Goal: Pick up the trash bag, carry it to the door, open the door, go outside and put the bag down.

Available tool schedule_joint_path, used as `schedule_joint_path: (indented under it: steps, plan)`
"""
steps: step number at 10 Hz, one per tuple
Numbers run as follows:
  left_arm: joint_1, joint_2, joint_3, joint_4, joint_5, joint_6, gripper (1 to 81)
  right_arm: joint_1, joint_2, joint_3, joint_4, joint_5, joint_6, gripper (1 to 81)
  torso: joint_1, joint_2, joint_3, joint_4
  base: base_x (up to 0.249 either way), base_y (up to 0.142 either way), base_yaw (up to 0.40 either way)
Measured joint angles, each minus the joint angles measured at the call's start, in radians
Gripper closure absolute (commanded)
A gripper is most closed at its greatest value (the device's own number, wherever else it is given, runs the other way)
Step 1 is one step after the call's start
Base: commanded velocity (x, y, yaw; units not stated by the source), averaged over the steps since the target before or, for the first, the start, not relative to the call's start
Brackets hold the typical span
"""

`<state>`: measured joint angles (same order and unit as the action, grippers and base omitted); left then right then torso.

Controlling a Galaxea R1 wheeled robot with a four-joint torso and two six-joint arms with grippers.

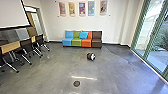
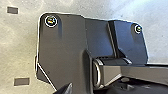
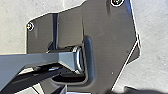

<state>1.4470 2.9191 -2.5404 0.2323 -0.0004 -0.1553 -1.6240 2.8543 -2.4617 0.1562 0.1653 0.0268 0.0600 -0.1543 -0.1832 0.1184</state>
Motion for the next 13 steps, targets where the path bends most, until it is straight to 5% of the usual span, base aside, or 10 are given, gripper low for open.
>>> schedule_joint_path:
  steps: [13]
  plan:
    - [-0.001, 0.000, -0.001, 0.000, 0.000, 0.000, 1.0, 0.000, 0.008, -0.016, 0.002, 0.000, 0.000, 1.0, 0.001, 0.000, 0.000, 0.000, 0.170, 0.000, 0.000]
